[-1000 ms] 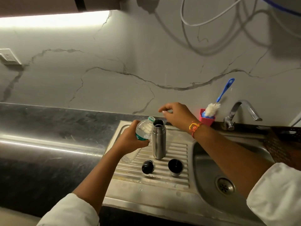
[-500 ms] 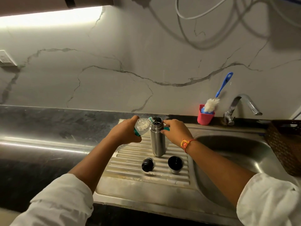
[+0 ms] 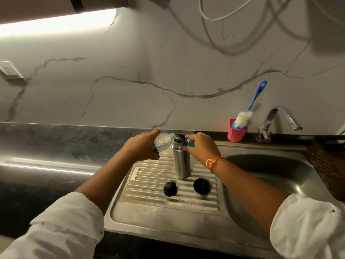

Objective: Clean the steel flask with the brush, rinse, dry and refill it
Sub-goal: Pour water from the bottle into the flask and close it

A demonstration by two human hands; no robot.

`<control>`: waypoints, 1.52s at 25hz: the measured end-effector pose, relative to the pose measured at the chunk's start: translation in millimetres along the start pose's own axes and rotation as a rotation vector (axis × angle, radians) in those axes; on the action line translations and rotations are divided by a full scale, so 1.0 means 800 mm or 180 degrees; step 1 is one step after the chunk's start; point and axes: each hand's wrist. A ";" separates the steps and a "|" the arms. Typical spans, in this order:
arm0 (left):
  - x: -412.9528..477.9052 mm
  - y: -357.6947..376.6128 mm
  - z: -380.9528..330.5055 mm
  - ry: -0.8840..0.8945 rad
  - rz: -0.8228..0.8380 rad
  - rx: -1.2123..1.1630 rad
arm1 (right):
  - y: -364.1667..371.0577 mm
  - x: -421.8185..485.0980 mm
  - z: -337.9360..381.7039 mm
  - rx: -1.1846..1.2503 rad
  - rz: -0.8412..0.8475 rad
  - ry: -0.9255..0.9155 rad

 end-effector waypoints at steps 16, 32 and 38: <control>0.003 -0.016 -0.003 0.0012 -0.0028 0.0635 | -0.008 -0.001 -0.012 0.0237 -0.0084 0.0076; 0.005 -0.029 -0.008 0.0118 -0.0088 0.0917 | -0.018 -0.014 -0.014 0.0235 -0.0018 -0.0001; 0.008 -0.032 -0.012 0.0147 -0.0157 0.1034 | -0.020 -0.017 -0.016 0.0190 0.0022 0.0017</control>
Point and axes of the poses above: each hand's wrist, its own x-axis towards the middle knuckle, its own y-axis out of the palm, z = x × y, and after that the axes turned 5 degrees about x, right-handed
